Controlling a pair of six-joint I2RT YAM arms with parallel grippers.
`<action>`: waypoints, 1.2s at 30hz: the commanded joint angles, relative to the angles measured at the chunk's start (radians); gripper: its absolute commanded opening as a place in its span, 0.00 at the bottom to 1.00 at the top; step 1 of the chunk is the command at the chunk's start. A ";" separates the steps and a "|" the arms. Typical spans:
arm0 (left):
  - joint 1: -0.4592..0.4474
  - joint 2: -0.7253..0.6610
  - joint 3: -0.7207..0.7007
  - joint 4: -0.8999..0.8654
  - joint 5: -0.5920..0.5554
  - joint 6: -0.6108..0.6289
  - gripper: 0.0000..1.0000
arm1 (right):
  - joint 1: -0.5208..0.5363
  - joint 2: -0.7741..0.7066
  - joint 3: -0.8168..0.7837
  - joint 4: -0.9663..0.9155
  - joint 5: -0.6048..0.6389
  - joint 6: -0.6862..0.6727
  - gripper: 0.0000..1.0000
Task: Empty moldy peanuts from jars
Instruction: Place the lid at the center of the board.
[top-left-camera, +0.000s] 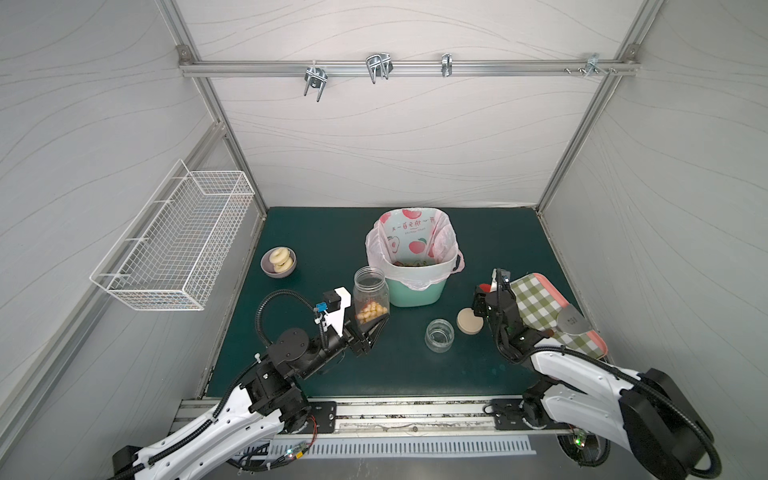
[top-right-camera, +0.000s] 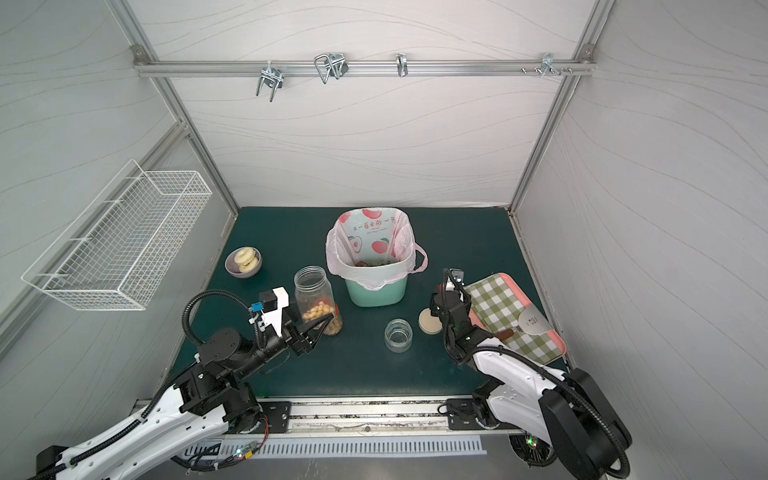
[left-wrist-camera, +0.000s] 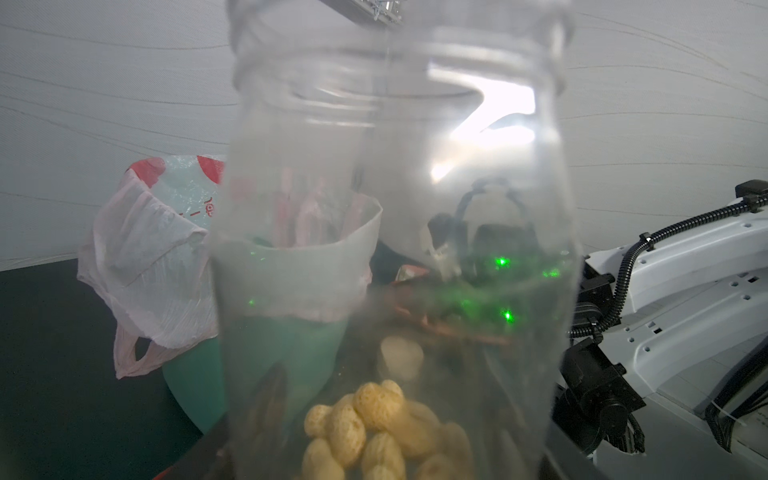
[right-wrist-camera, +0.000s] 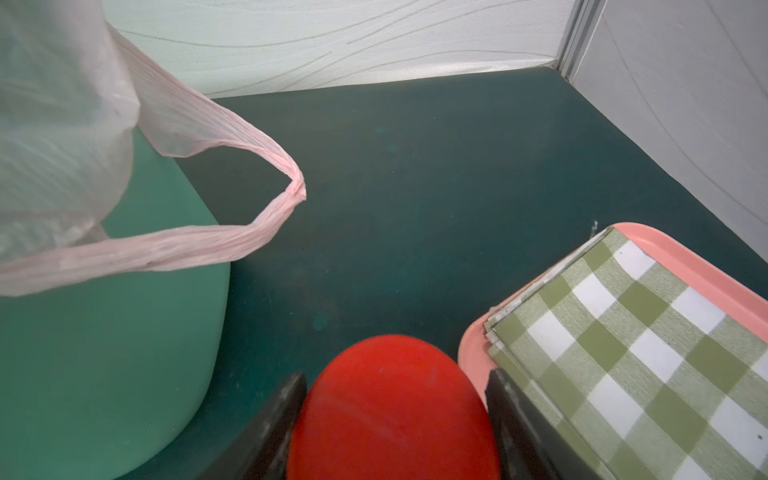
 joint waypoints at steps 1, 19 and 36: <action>0.005 0.001 0.001 0.042 -0.025 0.012 0.32 | -0.010 0.047 -0.003 0.139 -0.034 0.035 0.32; 0.005 -0.012 -0.013 0.044 -0.039 0.016 0.32 | -0.032 0.420 0.077 0.377 -0.025 0.032 0.31; 0.005 0.008 -0.017 0.062 -0.032 0.013 0.32 | -0.082 0.592 0.123 0.467 -0.046 0.030 0.31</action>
